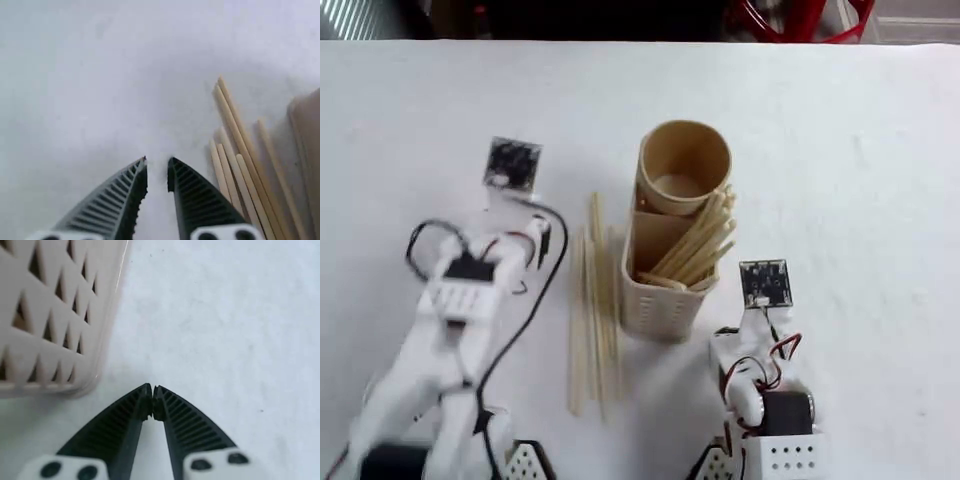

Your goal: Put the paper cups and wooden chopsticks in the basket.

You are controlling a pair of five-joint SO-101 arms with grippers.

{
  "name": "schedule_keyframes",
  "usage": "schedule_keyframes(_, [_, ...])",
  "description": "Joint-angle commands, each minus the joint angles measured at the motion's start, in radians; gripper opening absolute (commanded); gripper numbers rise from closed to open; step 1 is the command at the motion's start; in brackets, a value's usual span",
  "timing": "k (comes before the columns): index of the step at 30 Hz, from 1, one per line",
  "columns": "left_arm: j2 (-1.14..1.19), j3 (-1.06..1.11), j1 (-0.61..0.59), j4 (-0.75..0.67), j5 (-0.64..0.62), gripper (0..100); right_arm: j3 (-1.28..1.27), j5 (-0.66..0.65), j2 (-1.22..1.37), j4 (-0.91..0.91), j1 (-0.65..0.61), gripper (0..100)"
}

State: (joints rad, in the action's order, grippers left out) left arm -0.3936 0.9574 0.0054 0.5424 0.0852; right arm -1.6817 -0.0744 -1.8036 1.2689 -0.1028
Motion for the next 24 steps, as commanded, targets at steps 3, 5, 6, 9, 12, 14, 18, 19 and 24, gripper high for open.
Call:
schedule_keyframes(3, [0.297,-0.281,0.047,0.183,0.003,8,-0.009,-0.002,-0.002,0.004,0.008,1.9])
schedule_keyframes(5, [0.315,-0.305,0.062,0.219,0.002,9,-0.009,-0.002,-0.002,0.004,0.008,1.9])
schedule_keyframes(6, [0.317,-0.307,0.073,0.229,0.002,9,-0.009,-0.002,-0.002,0.004,0.008,1.9])
schedule_keyframes(9, [0.318,-0.310,0.102,0.244,0.002,9,-0.009,-0.002,-0.002,0.004,0.008,1.9])
schedule_keyframes(12, [0.321,-0.307,0.120,0.244,-0.008,15,-0.009,-0.002,-0.002,0.004,0.008,1.9])
schedule_keyframes(14, [0.325,-0.305,0.131,0.244,-0.025,17,-0.009,-0.002,-0.002,0.004,0.008,1.9])
schedule_keyframes(18, [0.328,-0.302,0.145,0.239,-0.032,15,-0.009,-0.002,-0.002,0.004,0.008,1.9])
schedule_keyframes(19, [0.329,-0.302,0.142,0.236,-0.032,15,-0.009,-0.002,-0.002,0.004,0.008,1.9])
schedule_keyframes(24, [0.420,-0.330,0.133,0.215,-0.031,15,-0.009,-0.002,-0.002,0.004,0.008,1.9])
